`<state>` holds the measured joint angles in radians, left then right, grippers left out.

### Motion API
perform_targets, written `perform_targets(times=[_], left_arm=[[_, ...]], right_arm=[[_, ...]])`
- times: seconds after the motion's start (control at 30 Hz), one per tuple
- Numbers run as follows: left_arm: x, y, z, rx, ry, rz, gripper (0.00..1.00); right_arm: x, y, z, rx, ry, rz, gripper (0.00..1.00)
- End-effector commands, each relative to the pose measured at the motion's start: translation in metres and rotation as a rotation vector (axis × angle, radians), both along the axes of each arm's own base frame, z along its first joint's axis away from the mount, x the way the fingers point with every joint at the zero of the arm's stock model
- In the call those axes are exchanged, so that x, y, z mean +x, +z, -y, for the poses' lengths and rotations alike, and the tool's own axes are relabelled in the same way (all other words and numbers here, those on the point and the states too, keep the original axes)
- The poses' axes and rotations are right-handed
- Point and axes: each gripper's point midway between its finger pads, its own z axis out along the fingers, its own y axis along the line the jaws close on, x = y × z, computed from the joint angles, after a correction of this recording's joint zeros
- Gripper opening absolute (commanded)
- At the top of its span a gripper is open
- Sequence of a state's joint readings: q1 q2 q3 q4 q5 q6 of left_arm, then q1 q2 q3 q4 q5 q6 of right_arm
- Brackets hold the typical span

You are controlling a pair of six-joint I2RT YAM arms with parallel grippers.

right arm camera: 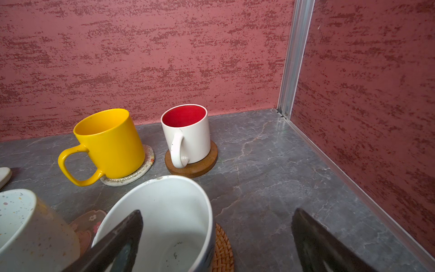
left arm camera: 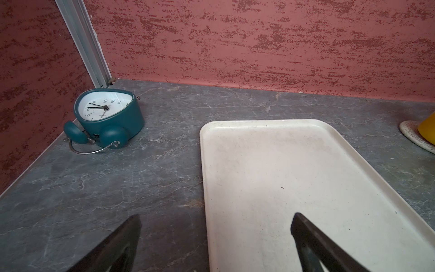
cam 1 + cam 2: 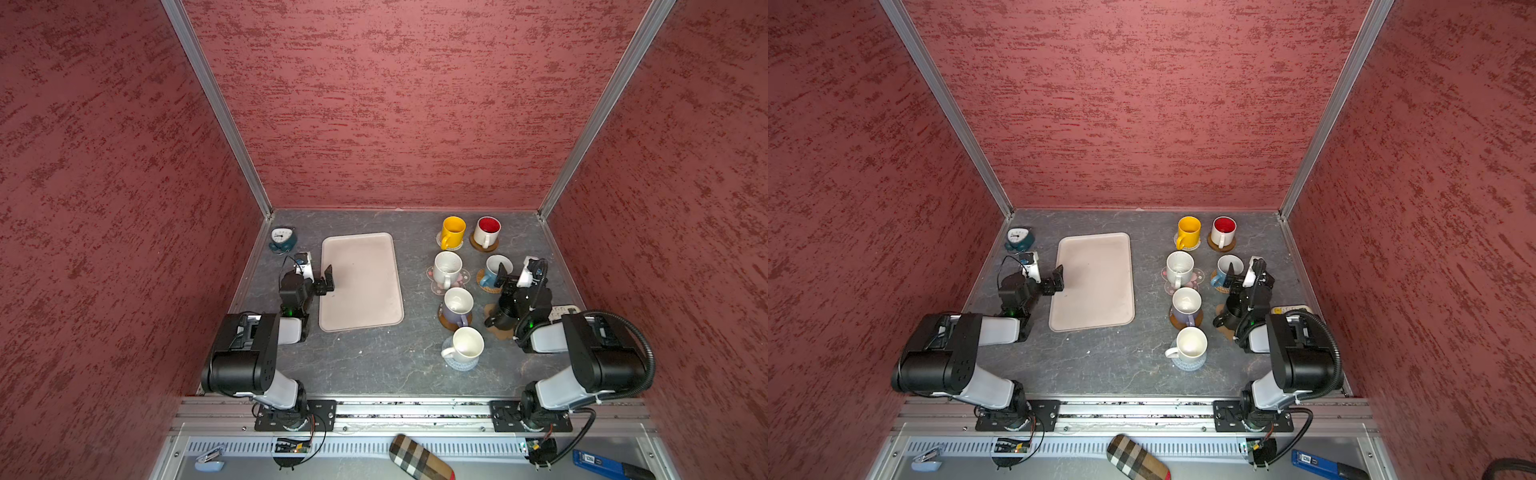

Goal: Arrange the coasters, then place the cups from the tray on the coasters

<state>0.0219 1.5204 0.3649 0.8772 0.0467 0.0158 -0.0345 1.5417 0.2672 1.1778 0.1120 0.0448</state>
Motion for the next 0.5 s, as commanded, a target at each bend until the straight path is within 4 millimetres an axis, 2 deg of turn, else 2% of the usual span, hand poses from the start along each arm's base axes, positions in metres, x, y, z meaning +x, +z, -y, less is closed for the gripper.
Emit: perform_targets(times=[0.0, 0.2, 0.47], left_arm=[[0.004, 0.005, -0.002, 0.011, 0.018, 0.024, 1.00], [0.002, 0.006, -0.010, 0.030, 0.094, 0.040, 1.00], [0.004, 0.004, -0.014, -0.008, 0.080, 0.020, 1.00]], right_arm=[[0.002, -0.002, 0.004, -0.007, -0.021, -0.013, 0.99], [0.001, -0.002, 0.005, -0.010, -0.022, -0.008, 0.99], [0.001, -0.002, 0.004, -0.011, -0.019, -0.008, 0.99]])
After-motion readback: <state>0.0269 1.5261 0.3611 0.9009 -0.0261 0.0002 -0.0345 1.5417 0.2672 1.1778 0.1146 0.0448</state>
